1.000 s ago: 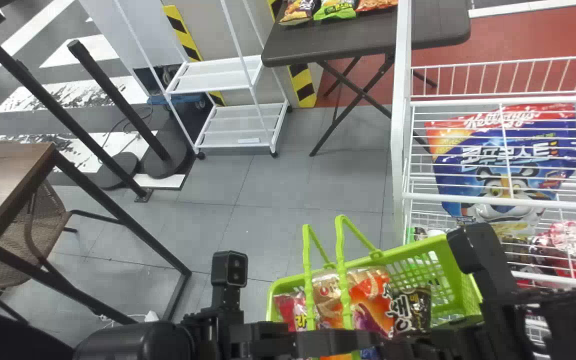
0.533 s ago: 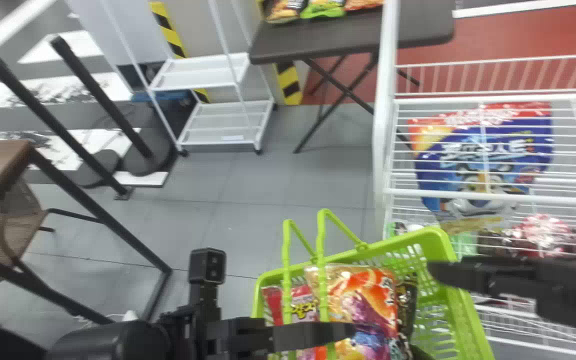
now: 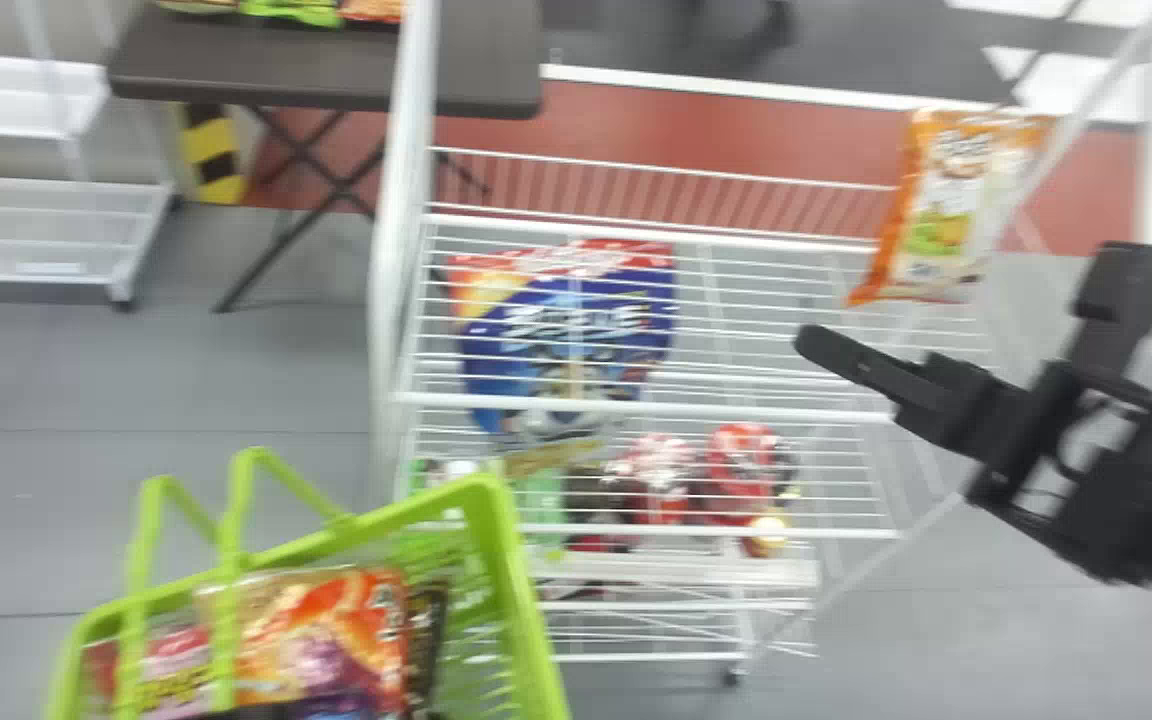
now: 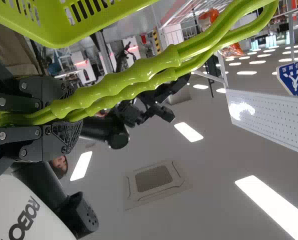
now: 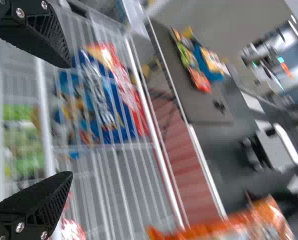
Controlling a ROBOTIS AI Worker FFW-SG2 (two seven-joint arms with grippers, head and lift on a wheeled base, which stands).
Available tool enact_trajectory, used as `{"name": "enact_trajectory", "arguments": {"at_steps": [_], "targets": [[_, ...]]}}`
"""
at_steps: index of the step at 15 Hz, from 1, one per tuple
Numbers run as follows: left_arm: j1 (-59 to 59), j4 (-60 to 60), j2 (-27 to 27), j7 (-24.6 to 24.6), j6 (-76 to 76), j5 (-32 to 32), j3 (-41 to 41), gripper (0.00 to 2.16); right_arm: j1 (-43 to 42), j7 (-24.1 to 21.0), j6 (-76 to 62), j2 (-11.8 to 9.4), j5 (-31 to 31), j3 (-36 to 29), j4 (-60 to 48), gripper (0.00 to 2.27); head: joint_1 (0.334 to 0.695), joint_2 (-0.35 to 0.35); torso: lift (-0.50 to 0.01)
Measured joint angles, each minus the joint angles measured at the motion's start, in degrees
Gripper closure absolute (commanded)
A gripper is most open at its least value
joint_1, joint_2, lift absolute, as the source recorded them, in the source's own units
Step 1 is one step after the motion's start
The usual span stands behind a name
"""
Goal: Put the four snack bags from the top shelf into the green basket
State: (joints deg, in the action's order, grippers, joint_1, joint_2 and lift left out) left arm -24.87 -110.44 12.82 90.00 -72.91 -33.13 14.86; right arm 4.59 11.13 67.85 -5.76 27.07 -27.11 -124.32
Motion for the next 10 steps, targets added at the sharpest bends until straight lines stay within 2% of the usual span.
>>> {"name": "enact_trajectory", "arguments": {"at_steps": [2, 6, 10], "targets": [[-0.37, -0.02, 0.0, 0.0, 0.0, 0.0, 0.18, 2.15, -4.99, -0.45, -6.63, -1.3, -4.56, 0.25, 9.62, 0.06, 0.695, -0.35, 0.0], [-0.61, 0.83, 0.02, 0.0, 0.0, 0.05, 1.51, 2.15, -16.93, -0.32, -15.94, -3.05, -13.85, 0.54, 28.69, 0.07, 0.695, -0.35, 0.0], [0.67, 4.53, 0.02, 0.0, 0.01, 0.73, 1.72, 2.15, -26.73, -0.32, -28.42, -5.25, -22.27, 2.31, 42.74, 0.07, 0.695, -0.35, 0.0]]}}
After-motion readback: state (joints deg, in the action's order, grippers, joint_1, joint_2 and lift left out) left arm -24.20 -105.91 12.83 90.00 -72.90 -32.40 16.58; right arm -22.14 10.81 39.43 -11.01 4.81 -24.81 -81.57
